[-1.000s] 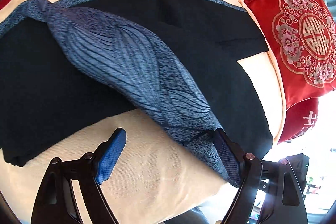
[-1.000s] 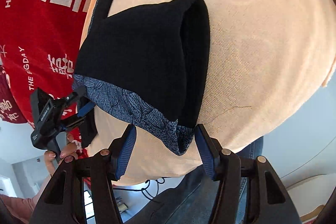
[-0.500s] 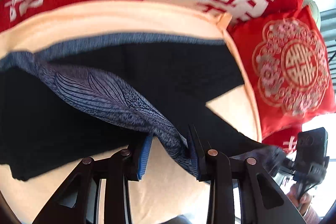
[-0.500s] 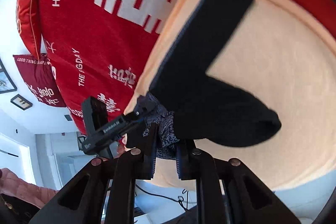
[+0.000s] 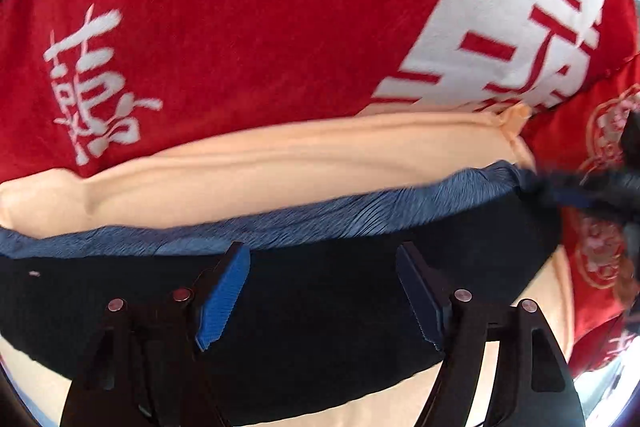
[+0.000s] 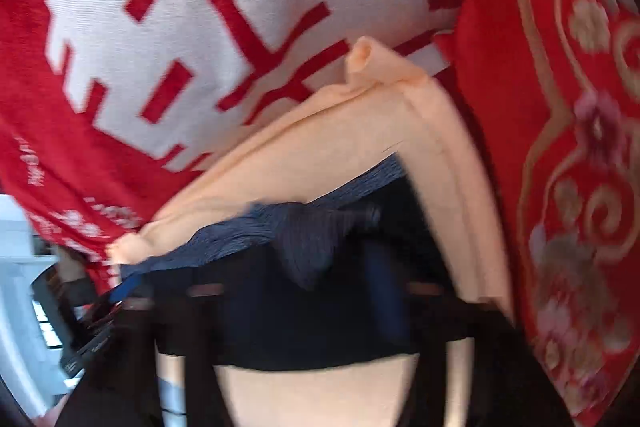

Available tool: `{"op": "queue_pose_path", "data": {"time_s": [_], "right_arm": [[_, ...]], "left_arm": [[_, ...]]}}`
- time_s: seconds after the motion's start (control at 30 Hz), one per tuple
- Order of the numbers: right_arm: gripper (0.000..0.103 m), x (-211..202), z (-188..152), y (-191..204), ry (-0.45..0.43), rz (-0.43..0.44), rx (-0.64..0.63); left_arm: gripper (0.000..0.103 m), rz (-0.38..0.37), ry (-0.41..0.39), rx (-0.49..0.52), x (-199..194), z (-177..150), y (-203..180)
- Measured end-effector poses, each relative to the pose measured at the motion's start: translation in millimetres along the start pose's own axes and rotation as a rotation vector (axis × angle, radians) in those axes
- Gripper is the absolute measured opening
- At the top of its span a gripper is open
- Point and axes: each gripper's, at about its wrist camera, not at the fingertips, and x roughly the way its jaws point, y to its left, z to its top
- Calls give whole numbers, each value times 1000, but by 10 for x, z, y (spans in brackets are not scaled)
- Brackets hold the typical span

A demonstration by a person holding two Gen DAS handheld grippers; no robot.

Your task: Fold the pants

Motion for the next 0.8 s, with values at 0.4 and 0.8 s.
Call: {"op": "queue_pose_path", "data": {"time_s": [0.4, 0.8], "right_arm": [[48, 78, -914, -553, -41, -66, 270], [42, -43, -924, -281, -69, -255, 121]], "left_arm": [[89, 205, 152, -112, 494, -602, 671], [89, 185, 172, -103, 466, -409, 807]]}}
